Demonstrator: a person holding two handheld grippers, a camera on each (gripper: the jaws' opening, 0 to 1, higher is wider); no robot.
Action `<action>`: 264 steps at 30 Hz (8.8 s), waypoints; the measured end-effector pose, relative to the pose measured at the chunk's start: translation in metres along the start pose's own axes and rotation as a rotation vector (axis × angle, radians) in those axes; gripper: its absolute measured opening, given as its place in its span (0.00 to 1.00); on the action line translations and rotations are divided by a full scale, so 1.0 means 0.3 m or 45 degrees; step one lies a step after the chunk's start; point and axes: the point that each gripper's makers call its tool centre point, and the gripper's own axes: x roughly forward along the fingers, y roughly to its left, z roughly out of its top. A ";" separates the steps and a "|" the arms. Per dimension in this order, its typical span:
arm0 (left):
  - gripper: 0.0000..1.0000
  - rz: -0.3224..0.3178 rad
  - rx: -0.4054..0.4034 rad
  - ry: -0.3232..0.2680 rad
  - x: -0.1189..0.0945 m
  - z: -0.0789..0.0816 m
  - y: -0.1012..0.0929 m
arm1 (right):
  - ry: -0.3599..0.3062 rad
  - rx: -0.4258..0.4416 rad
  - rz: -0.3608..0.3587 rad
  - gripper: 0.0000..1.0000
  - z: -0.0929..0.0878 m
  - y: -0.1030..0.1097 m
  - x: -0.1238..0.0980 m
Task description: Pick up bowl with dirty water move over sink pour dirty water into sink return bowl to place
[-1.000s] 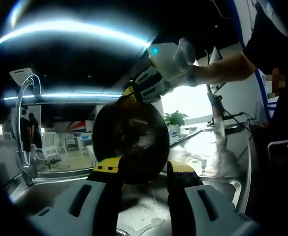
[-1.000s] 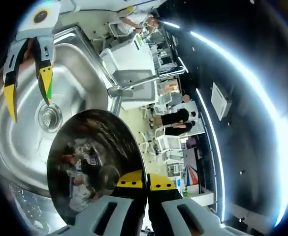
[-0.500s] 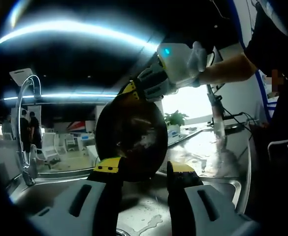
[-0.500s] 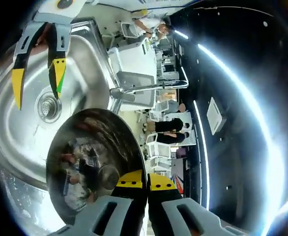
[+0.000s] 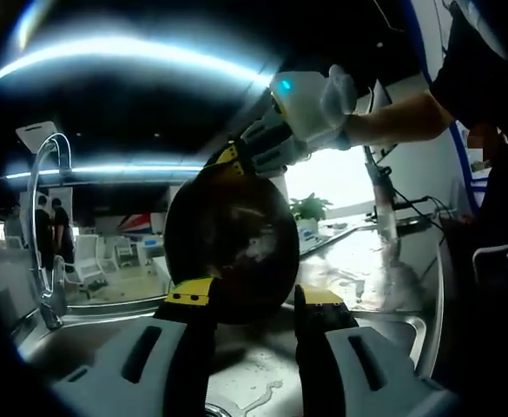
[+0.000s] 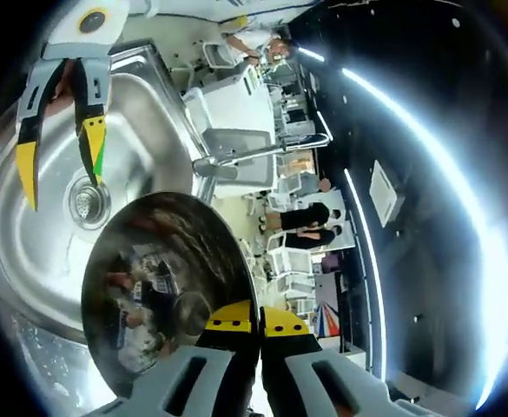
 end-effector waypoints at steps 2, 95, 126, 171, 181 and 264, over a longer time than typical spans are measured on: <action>0.34 0.001 -0.001 -0.001 0.000 0.001 0.000 | -0.007 0.010 0.005 0.00 -0.001 0.005 0.001; 0.34 0.069 0.007 0.019 -0.002 -0.008 0.037 | 0.517 0.730 0.154 0.00 -0.531 0.062 -0.240; 0.34 0.081 0.026 0.043 0.000 -0.022 0.044 | 0.665 0.938 0.192 0.00 -0.702 0.167 -0.335; 0.34 0.093 0.040 0.063 0.001 -0.034 0.047 | 0.749 1.302 0.197 0.00 -0.914 0.260 -0.373; 0.34 0.090 0.042 0.067 0.001 -0.034 0.046 | 0.779 1.434 0.189 0.00 -0.969 0.286 -0.381; 0.34 0.074 0.003 0.072 0.006 -0.027 0.034 | 0.246 1.964 -0.323 0.42 -1.006 0.253 -0.543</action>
